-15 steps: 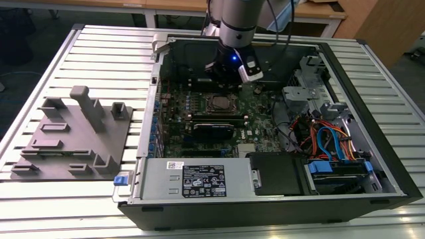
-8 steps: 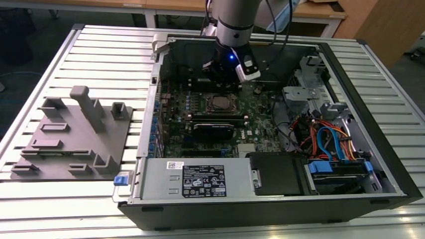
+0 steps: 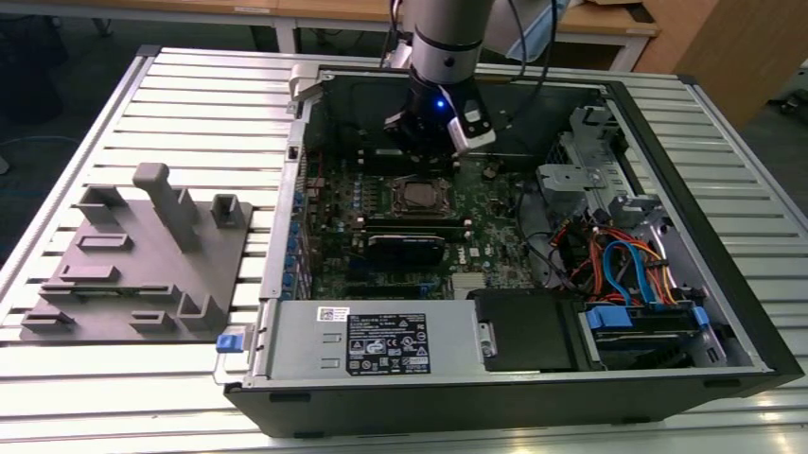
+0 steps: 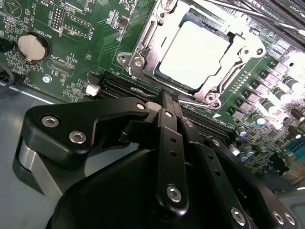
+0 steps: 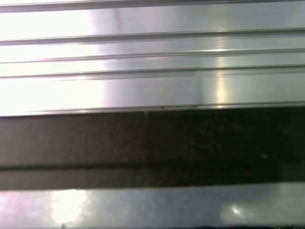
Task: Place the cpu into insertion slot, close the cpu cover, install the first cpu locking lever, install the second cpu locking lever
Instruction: 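Install the first cpu locking lever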
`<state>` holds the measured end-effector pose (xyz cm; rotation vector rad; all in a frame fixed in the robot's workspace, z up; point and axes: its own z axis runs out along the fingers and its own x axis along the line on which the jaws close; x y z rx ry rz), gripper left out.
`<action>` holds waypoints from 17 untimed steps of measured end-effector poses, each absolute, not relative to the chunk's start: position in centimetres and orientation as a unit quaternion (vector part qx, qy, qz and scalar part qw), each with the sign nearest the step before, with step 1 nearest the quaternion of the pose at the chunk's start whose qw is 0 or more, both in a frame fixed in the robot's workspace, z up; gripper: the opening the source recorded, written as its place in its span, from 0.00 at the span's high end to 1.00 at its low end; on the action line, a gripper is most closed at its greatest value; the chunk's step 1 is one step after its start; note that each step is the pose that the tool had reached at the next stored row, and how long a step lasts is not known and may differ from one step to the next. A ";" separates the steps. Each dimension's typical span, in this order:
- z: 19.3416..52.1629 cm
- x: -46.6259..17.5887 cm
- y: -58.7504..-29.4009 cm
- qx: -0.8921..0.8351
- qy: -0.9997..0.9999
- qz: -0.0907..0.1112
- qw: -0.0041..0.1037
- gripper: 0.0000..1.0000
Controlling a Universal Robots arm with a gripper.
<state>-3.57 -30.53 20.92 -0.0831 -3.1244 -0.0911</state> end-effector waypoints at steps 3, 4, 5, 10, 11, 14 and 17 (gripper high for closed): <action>21.1 -3.7 -30.5 -0.027 -0.999 -0.029 0.007 0.90; 21.2 -3.7 -30.5 -0.027 -0.999 -0.029 0.007 0.90; 21.3 -3.8 -30.5 -0.027 -0.999 -0.030 0.007 0.90; 21.5 -4.5 -30.5 -0.027 -0.999 -0.030 0.007 0.90; 21.5 -4.6 -30.5 -0.027 -0.999 -0.030 0.007 0.90; 21.7 -4.9 -30.5 -0.027 -0.999 -0.030 0.007 0.90; 22.0 -5.0 -30.5 -0.027 -0.999 -0.030 0.007 0.90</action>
